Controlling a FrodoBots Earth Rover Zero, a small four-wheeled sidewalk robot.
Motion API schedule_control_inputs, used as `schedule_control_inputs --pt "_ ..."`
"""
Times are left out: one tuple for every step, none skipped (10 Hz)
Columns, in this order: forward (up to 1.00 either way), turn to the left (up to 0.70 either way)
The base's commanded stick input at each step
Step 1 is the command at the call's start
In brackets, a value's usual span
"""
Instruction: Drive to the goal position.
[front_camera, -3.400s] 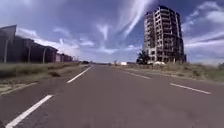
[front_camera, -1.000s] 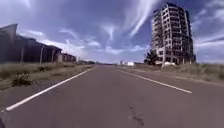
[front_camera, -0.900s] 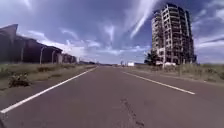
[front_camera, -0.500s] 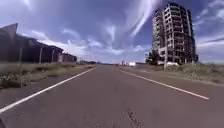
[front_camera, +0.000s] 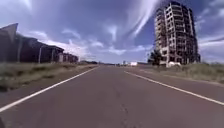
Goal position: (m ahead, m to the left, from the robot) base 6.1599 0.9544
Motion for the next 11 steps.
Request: schedule_control_inputs --pt "1.0 0.0" --pt "1.0 0.0" --pt "1.0 0.0" --pt "1.0 0.0" --pt "1.0 0.0" --pt "1.0 0.0" --pt "1.0 0.0" --pt "1.0 0.0" --pt "1.0 0.0" --pt "1.0 0.0" --pt "1.0 0.0"
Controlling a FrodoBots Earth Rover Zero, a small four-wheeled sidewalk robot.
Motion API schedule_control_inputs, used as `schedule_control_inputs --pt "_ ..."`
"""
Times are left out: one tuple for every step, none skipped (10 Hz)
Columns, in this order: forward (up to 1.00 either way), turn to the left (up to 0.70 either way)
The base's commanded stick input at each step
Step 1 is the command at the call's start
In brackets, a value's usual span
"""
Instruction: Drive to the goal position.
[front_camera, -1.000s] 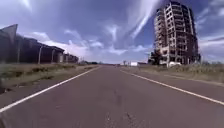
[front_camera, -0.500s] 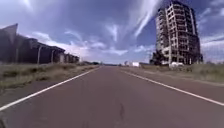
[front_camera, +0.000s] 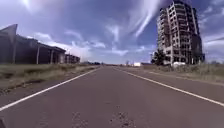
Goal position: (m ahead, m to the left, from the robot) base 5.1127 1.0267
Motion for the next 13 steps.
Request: schedule_control_inputs --pt "1.0 0.0" --pt "1.0 0.0" --pt "1.0 0.0" --pt "1.0 0.0" --pt "1.0 0.0" --pt "1.0 0.0" --pt "1.0 0.0" --pt "1.0 0.0" --pt "1.0 0.0" --pt "1.0 0.0" --pt "1.0 0.0" --pt "1.0 0.0" --pt "1.0 0.0"
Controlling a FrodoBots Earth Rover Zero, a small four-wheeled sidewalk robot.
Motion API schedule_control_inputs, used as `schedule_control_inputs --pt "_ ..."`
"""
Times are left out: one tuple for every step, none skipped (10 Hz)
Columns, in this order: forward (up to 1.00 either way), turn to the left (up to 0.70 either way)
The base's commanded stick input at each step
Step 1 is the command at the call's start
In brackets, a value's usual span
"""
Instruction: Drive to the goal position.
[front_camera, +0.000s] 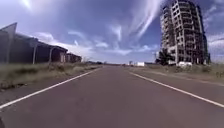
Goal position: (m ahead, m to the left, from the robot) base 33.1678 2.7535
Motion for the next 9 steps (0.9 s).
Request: schedule_control_inputs --pt "1.0 0.0" --pt "1.0 0.0" --pt "1.0 0.0" --pt "1.0 0.0" --pt "1.0 0.0" --pt "1.0 0.0" --pt "1.0 0.0" --pt "1.0 0.0" --pt "1.0 0.0"
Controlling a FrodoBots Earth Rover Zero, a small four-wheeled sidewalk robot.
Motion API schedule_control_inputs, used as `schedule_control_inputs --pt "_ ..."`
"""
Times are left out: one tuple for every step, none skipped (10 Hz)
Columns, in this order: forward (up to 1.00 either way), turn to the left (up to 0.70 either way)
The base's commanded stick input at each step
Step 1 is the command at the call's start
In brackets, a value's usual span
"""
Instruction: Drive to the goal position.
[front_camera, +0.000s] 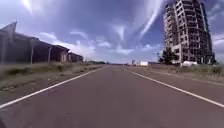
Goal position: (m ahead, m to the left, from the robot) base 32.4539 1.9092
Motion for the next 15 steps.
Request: schedule_control_inputs --pt "1.0 0.0" --pt "1.0 0.0" --pt "1.0 0.0" --pt "1.0 0.0" --pt "1.0 0.0" --pt "1.0 0.0" --pt "1.0 0.0" --pt "1.0 0.0" --pt "1.0 0.0" --pt "0.99 0.0" --pt "0.98 0.0" --pt "0.98 0.0" --pt "0.98 0.0" --pt "0.98 0.0" --pt "0.98 0.0"
